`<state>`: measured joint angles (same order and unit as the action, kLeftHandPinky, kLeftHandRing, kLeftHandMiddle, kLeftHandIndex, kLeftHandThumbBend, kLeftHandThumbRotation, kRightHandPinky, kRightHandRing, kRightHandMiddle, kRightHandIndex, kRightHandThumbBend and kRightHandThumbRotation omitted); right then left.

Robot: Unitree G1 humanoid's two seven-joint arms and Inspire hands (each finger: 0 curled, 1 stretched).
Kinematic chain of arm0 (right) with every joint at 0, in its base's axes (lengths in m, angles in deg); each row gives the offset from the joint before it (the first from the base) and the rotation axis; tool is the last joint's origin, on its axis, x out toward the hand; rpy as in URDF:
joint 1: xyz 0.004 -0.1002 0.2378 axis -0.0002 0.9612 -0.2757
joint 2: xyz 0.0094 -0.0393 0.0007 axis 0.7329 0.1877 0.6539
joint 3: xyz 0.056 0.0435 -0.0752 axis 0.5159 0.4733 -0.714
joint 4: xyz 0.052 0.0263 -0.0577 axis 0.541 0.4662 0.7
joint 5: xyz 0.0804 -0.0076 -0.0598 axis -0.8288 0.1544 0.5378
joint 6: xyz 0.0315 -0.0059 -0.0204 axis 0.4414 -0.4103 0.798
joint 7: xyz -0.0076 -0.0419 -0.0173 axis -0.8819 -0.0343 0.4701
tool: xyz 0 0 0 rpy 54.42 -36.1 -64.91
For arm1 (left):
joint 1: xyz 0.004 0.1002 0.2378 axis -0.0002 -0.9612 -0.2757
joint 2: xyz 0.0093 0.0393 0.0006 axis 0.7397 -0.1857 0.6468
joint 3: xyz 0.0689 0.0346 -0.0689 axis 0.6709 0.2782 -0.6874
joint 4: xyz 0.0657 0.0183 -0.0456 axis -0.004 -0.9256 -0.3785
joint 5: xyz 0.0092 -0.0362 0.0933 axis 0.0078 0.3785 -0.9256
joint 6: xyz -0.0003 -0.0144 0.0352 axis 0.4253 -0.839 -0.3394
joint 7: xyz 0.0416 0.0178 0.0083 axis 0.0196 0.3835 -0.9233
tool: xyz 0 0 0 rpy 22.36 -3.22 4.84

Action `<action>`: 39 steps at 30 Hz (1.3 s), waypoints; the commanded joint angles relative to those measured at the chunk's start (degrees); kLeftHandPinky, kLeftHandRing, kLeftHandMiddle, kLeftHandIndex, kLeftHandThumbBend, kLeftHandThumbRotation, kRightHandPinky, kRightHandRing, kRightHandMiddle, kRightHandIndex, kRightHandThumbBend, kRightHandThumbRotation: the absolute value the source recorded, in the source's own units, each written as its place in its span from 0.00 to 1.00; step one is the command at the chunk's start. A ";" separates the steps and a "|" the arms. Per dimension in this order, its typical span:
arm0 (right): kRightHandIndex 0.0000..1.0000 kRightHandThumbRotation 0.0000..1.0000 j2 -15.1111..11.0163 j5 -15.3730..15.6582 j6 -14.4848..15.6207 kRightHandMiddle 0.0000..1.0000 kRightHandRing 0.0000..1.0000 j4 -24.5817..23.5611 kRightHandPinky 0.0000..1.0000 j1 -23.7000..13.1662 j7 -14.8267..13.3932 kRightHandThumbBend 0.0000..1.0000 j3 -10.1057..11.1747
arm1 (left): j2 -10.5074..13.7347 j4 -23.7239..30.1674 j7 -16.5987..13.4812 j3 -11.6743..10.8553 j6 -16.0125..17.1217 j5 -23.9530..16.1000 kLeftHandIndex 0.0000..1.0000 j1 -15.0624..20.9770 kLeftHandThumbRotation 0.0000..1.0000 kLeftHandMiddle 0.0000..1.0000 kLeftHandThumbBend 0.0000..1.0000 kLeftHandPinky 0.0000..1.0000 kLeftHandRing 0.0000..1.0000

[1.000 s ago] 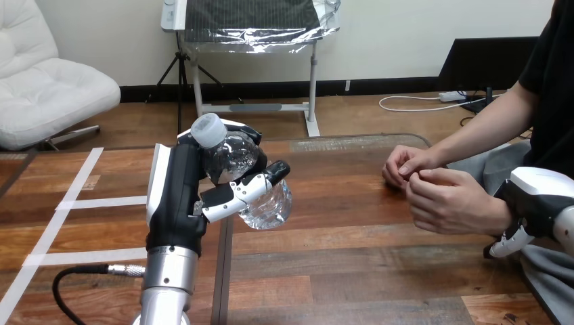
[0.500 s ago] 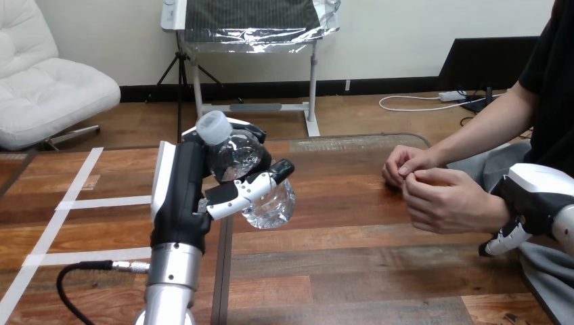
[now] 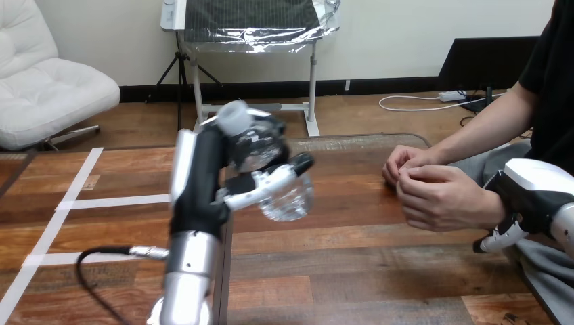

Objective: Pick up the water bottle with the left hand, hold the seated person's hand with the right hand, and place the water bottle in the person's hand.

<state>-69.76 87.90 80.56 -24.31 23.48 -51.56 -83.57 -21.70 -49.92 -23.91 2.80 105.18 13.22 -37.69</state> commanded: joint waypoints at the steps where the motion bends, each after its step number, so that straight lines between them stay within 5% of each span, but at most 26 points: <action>1: 0.38 0.00 -1.01 -0.20 -2.28 0.36 0.27 -5.45 0.20 -1.46 -0.78 0.72 1.42 | -1.45 0.44 0.00 1.63 -0.14 -0.79 0.49 6.15 0.00 0.45 0.63 0.36 0.41; 16: 0.38 0.00 -0.40 -0.18 2.18 0.34 0.26 -12.36 0.19 -0.19 1.95 0.72 2.89 | -3.10 -2.63 0.36 4.42 -0.85 -0.46 0.49 9.29 0.00 0.45 0.64 0.37 0.41; 19: 0.37 0.00 -0.59 -0.64 0.15 0.33 0.25 -12.86 0.18 0.32 0.70 0.74 3.31 | -3.42 -3.29 0.34 4.89 -0.94 -0.22 0.48 9.89 0.00 0.45 0.64 0.37 0.41; 39: 0.35 0.00 -1.09 0.52 1.66 0.31 0.23 -19.90 0.17 1.56 3.02 0.74 3.86 | -4.80 -6.82 -0.92 7.03 -0.26 -0.66 0.48 12.57 0.00 0.44 0.65 0.36 0.40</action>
<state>-69.94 87.71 81.59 -40.51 26.68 -48.79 -81.79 -22.96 -56.86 -23.82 9.26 104.01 12.35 -30.44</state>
